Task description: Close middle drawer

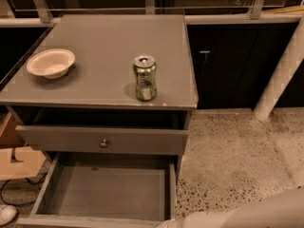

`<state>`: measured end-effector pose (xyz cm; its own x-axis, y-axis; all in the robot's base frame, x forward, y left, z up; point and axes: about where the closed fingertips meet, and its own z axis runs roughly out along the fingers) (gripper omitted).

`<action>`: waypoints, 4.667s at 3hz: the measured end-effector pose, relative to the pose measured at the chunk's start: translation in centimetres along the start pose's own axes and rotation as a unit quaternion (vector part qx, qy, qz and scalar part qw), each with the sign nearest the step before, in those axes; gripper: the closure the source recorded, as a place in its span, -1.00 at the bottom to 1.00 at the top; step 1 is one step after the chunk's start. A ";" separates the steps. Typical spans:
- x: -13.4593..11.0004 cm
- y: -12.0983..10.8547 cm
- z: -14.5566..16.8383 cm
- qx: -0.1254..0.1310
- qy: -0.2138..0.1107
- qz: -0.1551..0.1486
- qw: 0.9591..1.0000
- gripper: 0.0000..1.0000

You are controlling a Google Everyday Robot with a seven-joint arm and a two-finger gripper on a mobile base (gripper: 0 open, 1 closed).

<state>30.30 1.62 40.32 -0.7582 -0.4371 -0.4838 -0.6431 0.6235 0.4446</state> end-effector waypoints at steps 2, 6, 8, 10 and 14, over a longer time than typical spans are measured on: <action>-2.0 0.2 1.7 -0.001 -0.023 -0.016 1.000 1.00; -8.8 0.6 4.4 -0.001 -0.093 -0.065 0.994 1.00; -9.3 0.5 4.7 0.008 -0.106 -0.065 0.992 1.00; -13.6 0.5 5.6 0.017 -0.155 -0.086 0.984 1.00; -6.6 -1.1 -1.7 0.072 -0.169 0.027 0.983 1.00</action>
Offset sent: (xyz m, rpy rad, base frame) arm 0.1018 0.1116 0.0040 0.1792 -0.1849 0.0432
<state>35.83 2.69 44.24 -0.6965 -0.1756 -0.6957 -0.5625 0.7356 0.3774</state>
